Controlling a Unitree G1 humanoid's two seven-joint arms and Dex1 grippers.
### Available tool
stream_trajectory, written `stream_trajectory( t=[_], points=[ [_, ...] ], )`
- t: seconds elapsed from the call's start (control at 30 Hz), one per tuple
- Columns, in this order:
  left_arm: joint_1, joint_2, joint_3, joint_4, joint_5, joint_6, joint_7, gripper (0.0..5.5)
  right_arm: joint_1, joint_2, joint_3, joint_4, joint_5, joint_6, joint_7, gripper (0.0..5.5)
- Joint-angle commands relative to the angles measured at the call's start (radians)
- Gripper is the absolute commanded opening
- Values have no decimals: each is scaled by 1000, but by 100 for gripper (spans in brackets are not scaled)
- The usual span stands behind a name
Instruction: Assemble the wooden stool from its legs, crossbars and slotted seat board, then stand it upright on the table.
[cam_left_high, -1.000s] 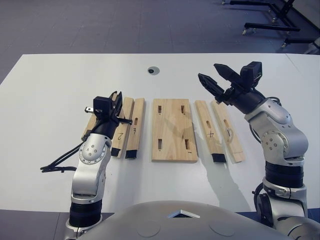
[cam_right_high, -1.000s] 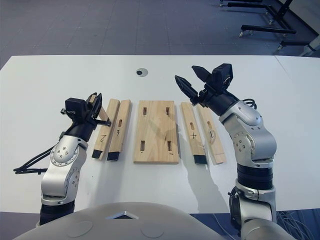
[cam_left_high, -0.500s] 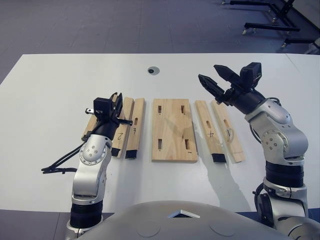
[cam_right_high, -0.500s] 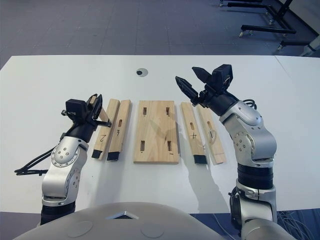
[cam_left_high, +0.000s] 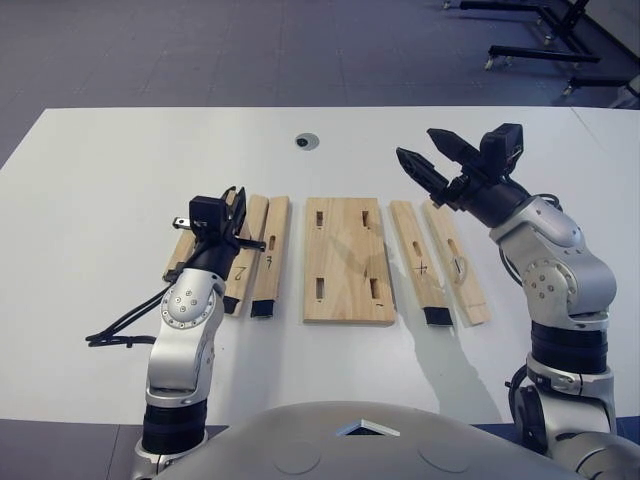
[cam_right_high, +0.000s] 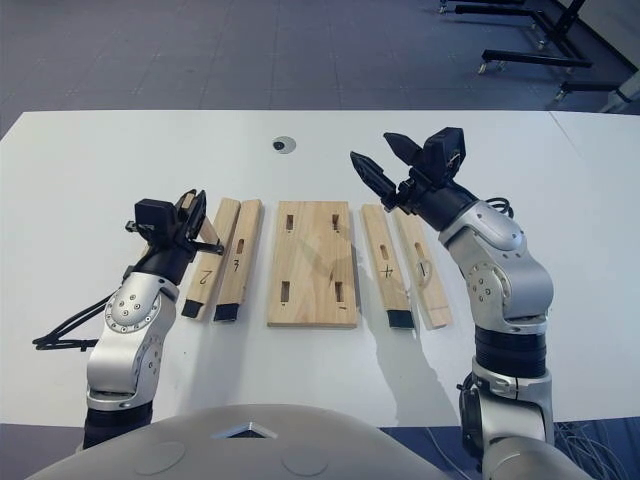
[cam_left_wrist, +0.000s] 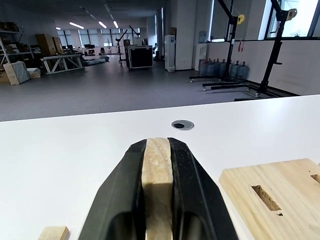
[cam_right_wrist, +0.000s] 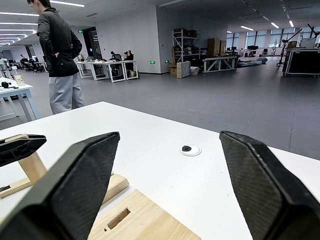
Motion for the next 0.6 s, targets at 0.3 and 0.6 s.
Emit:
stream_trajectory(
  t=[0.3,0.6],
  points=[
    [58,14,6,90,5,1,-3,38,-21,-7,3,3,-8,4,-2,368],
    [64,59,-10,109,47,-21,-14,102,-13,5,7,-4,-17,-3,-13,368]
  ],
)
